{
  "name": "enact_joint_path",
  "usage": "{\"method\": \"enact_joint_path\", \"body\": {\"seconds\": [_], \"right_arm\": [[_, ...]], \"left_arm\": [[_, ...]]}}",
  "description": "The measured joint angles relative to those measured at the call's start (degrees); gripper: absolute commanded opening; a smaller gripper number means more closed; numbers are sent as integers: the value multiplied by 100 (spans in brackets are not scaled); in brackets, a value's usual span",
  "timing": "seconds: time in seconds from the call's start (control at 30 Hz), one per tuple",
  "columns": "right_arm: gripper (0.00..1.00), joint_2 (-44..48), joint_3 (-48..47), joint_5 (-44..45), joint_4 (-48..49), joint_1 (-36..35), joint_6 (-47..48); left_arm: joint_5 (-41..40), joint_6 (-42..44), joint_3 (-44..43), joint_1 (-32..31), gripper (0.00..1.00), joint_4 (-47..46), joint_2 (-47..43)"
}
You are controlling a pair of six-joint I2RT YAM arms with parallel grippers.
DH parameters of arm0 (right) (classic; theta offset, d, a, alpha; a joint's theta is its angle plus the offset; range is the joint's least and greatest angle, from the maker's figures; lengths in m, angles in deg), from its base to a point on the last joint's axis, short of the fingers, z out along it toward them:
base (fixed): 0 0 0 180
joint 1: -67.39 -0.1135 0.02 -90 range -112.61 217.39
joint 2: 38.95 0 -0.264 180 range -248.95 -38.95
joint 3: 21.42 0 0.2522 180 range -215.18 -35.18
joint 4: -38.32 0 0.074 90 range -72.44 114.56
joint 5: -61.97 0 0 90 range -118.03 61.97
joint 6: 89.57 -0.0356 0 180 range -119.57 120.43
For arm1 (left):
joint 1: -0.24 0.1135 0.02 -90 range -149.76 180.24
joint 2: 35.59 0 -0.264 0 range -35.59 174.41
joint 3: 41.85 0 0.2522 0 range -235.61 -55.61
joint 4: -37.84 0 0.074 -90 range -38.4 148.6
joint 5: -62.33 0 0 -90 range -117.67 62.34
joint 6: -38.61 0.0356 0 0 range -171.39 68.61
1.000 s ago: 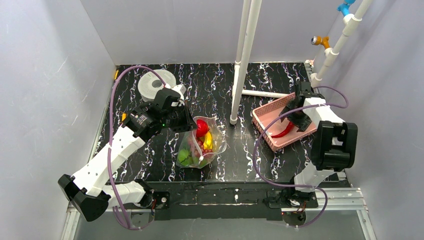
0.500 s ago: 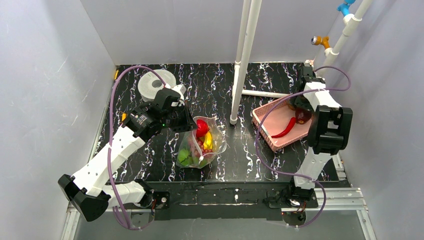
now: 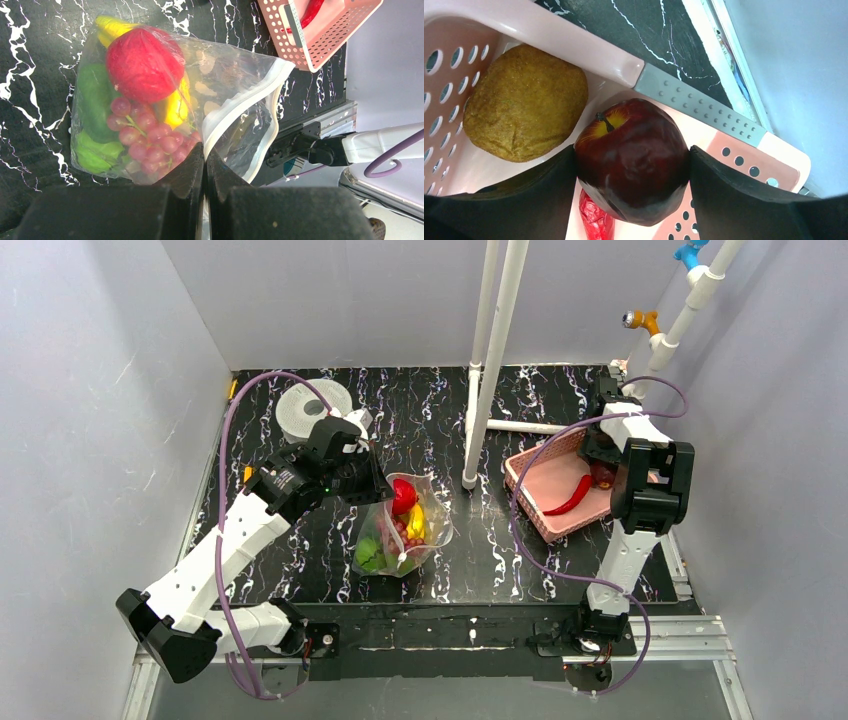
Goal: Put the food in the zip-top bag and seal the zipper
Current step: Pick up the fake fruit from the bin.
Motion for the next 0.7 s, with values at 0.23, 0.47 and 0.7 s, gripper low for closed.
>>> {"method": "enact_joint_path", "body": {"seconds": [0.23,0.47,0.7], "right_arm": [[15,65,9,-169,12,16,110],[3,408,221,-453,75,-9,111],[1,1389,873,-915,308,-180,82]], "left_arm": [[7,0,0,0,0,15,0],[23,0,0,0,0,15,0],[51,0,0,0,0,15,3]]}}
